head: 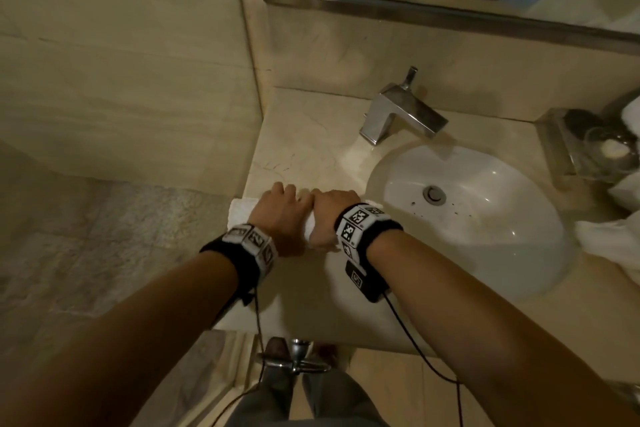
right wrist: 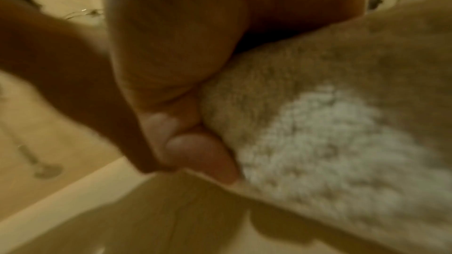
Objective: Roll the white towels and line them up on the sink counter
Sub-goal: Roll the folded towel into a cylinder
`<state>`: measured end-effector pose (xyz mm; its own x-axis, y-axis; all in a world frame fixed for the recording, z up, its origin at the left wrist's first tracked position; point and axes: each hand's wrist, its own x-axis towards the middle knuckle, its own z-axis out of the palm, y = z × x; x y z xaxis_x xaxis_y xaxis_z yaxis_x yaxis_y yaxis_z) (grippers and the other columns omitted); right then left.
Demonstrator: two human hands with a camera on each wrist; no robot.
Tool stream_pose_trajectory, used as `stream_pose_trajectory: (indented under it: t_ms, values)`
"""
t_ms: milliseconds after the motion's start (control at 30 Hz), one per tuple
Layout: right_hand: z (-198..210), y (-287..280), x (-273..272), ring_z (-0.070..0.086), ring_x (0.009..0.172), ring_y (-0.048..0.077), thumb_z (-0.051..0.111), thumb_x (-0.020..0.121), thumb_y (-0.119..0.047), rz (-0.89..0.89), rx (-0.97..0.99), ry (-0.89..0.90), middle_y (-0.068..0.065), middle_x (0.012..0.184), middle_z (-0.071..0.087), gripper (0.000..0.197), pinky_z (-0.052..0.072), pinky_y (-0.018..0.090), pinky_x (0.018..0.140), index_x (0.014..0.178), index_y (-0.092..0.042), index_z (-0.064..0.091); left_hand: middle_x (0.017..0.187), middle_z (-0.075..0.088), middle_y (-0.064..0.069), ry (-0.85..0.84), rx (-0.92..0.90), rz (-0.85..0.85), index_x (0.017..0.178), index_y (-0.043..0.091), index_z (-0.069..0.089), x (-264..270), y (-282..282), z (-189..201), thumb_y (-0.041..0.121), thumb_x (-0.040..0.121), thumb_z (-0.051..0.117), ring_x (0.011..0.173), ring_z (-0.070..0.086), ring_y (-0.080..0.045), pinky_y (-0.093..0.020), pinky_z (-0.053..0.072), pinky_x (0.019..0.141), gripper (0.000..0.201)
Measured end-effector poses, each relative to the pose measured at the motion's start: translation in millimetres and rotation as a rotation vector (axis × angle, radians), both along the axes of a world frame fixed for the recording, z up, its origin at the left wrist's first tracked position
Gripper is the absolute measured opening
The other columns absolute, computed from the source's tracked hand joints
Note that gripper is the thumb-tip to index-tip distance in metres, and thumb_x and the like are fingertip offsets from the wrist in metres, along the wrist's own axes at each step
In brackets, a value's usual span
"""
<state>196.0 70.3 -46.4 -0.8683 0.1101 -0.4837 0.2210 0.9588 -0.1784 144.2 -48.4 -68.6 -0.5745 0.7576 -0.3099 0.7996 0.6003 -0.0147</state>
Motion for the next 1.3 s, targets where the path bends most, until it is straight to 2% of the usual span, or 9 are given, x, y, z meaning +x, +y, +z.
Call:
stream_pose_trajectory:
  t_ms: [133,433,533,667,833,933,1067,1167,1300]
  values:
    - [-18,-15,7,0.048,0.112,0.027,0.075,0.063,-0.051,0.075,0.141,0.104,0.007,0.121,0.050,0.088,0.033,0.044,0.103,0.133,-0.012,0.037,0.118,0.053,-0.002,-0.195,-0.052,0.123,0.131,0.026,0.041,-19,12,2,0.053,0.052,0.079,0.108,0.051,-0.025,-0.034,0.043,0.090,0.091]
    - [-16,-7,-1,0.050,0.115,0.029,0.079,0.067,-0.036,0.113,0.122,0.122,0.008,0.126,0.051,0.087,0.036,0.042,0.100,0.137,-0.013,0.033,0.114,0.056,0.002,-0.255,-0.068,0.152,0.124,0.028,0.044,-28,13,2,0.053,0.050,0.076,0.103,0.055,-0.021,-0.030,0.044,0.080,0.085]
    - [-7,-3,-9,0.061,0.094,0.025,0.077,0.065,-0.037,0.058,0.041,0.052,0.004,0.105,0.062,0.063,0.046,0.035,0.083,0.117,-0.015,0.049,0.113,0.055,-0.001,-0.085,0.007,0.064,0.124,0.021,0.044,-17,0,1,0.060,0.056,0.072,0.102,0.052,-0.021,-0.033,0.044,0.088,0.083]
    - [3,3,-18,0.064,0.062,0.023,0.074,0.034,-0.025,-0.076,-0.081,-0.243,0.004,0.073,0.068,0.038,0.057,0.033,0.055,0.068,-0.015,0.064,0.107,0.057,-0.006,0.158,0.082,-0.101,0.118,0.012,0.049,-8,-25,-17,0.052,0.062,0.068,0.094,0.052,-0.026,-0.040,0.040,0.091,0.072]
    - [-9,3,-3,0.055,0.092,0.022,0.080,0.040,-0.039,-0.026,-0.008,-0.123,0.001,0.104,0.055,0.084,0.052,0.041,0.083,0.114,-0.019,0.047,0.115,0.052,-0.003,0.022,-0.084,0.000,0.120,0.018,0.040,-4,-15,-4,0.050,0.059,0.074,0.105,0.051,-0.025,-0.037,0.038,0.094,0.077]
    - [-18,14,19,0.046,0.109,0.023,0.077,0.051,-0.053,0.078,0.115,0.071,0.000,0.118,0.047,0.089,0.038,0.044,0.094,0.126,-0.027,0.038,0.125,0.054,-0.003,-0.242,-0.167,0.163,0.131,0.020,0.036,-18,-6,2,0.057,0.048,0.082,0.112,0.055,-0.024,-0.036,0.046,0.092,0.102]
    - [-25,20,41,0.030,0.124,0.023,0.080,0.053,-0.050,-0.112,-0.022,0.119,-0.002,0.133,0.036,0.096,0.037,0.050,0.097,0.134,-0.040,0.030,0.123,0.049,-0.001,-0.162,-0.041,0.106,0.128,0.022,0.038,-11,-17,-3,0.061,0.050,0.077,0.111,0.048,-0.021,-0.037,0.044,0.092,0.096]
    - [-22,16,44,0.021,0.129,0.022,0.080,0.055,-0.036,-0.263,-0.152,0.109,-0.003,0.135,0.031,0.091,0.040,0.049,0.099,0.133,-0.042,0.034,0.120,0.047,0.001,-0.058,0.088,0.018,0.128,0.024,0.039,-5,-32,-9,0.079,0.052,0.064,0.105,0.044,-0.019,-0.036,0.040,0.092,0.097]
    - [-15,25,38,0.021,0.133,0.022,0.063,0.076,-0.026,-0.511,-0.414,0.108,0.001,0.140,0.032,0.064,0.029,0.037,0.108,0.137,-0.030,0.044,0.124,0.053,-0.001,-0.012,0.116,0.119,0.132,0.026,0.042,-3,-50,-8,0.093,0.064,0.021,0.111,0.049,-0.022,-0.040,0.038,0.094,0.098]
